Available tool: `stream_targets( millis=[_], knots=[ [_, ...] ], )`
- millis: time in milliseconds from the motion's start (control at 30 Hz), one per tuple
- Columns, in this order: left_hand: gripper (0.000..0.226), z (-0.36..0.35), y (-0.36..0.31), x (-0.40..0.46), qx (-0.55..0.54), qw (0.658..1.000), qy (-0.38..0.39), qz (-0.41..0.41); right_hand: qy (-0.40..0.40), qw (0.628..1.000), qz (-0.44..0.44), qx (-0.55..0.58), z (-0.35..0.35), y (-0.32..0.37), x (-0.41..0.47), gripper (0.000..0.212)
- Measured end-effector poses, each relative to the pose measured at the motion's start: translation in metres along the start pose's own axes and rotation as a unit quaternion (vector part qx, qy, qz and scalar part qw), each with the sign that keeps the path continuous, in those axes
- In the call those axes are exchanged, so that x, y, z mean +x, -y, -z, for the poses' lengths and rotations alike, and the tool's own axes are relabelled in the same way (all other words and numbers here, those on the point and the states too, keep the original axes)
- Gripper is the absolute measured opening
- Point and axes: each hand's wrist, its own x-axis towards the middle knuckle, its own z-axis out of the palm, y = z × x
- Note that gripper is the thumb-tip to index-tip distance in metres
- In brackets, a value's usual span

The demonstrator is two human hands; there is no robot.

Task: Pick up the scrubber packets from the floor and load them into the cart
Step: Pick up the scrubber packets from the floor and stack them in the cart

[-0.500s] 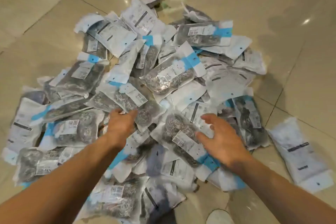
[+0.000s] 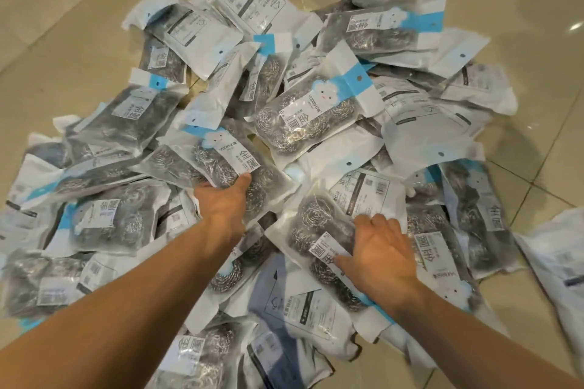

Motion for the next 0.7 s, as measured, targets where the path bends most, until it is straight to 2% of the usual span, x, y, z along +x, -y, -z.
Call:
stream_targets(
  millis=[133, 233, 333, 433, 567, 700],
  knots=[
    [0.03, 0.029, -0.005, -0.029, 0.013, 0.995, 0.086, 0.038, 0.051, 0.994, -0.043, 0.089, 0.019, -0.006, -0.028, 0.066],
    [0.023, 0.063, -0.019, -0.071, 0.007, 0.992, 0.119, 0.036, 0.066, 0.985, -0.08, 0.135, 0.052, -0.015, -0.07, 0.046],
    [0.038, 0.106, -0.046, -0.121, 0.03, 0.977, 0.21, 0.005, 0.039, 0.969, -0.126, 0.21, 0.103, -0.019, -0.121, 0.045],
    [0.041, 0.154, -0.088, -0.183, 0.055, 0.959, 0.278, -0.022, -0.005, 0.951, -0.136, 0.277, 0.18, -0.008, -0.186, 0.039],
    [0.05, 0.222, -0.161, -0.28, 0.051, 0.952, 0.302, -0.014, -0.037, 0.935, -0.109, 0.336, 0.294, 0.024, -0.279, 0.04],
    [0.047, 0.299, -0.246, -0.395, 0.023, 0.95, 0.312, -0.006, -0.047, 0.9, -0.119, 0.417, 0.397, 0.059, -0.376, 0.048]
  ],
)
